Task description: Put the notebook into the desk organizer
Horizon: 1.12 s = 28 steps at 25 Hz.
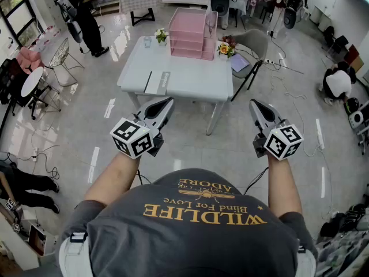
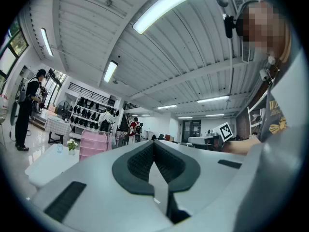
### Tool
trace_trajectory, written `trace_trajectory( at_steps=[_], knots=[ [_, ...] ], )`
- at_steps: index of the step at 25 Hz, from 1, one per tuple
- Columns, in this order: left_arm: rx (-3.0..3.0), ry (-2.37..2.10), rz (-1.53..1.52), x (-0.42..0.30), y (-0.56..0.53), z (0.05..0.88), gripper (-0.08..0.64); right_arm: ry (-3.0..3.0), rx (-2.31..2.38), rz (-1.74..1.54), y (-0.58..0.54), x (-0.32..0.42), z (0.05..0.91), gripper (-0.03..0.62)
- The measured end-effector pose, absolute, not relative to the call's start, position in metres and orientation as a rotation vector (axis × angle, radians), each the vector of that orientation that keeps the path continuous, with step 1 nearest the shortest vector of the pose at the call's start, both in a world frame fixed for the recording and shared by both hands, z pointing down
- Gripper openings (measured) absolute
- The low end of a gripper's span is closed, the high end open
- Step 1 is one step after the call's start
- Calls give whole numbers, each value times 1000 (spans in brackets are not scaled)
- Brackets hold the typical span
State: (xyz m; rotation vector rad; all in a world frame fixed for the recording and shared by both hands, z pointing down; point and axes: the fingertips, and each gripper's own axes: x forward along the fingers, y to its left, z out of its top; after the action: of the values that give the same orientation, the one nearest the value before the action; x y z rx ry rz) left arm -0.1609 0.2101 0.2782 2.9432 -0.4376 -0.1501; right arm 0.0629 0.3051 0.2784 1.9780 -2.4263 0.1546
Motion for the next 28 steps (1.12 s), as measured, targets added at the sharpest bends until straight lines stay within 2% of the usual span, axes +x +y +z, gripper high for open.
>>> trace_trajectory(
  at_steps=[24,25,26,27,28],
  knots=[
    [2936,-430,-153,-152,214,281,0,-2444,1979,164,307,70,289,0],
    [2936,-403,-143,-147,217,281,28,-2450,1974,161,309,71,289,0],
    [2938,-371,-129,-142,220,281,296,-2457,1971,158,310,73,287,0],
    [2940,-352,-119,-137,223,280,364,-2462,1968,156,312,76,286,0],
    [2943,-352,-116,-133,225,278,373,-2467,1965,155,314,78,284,0]
  ],
)
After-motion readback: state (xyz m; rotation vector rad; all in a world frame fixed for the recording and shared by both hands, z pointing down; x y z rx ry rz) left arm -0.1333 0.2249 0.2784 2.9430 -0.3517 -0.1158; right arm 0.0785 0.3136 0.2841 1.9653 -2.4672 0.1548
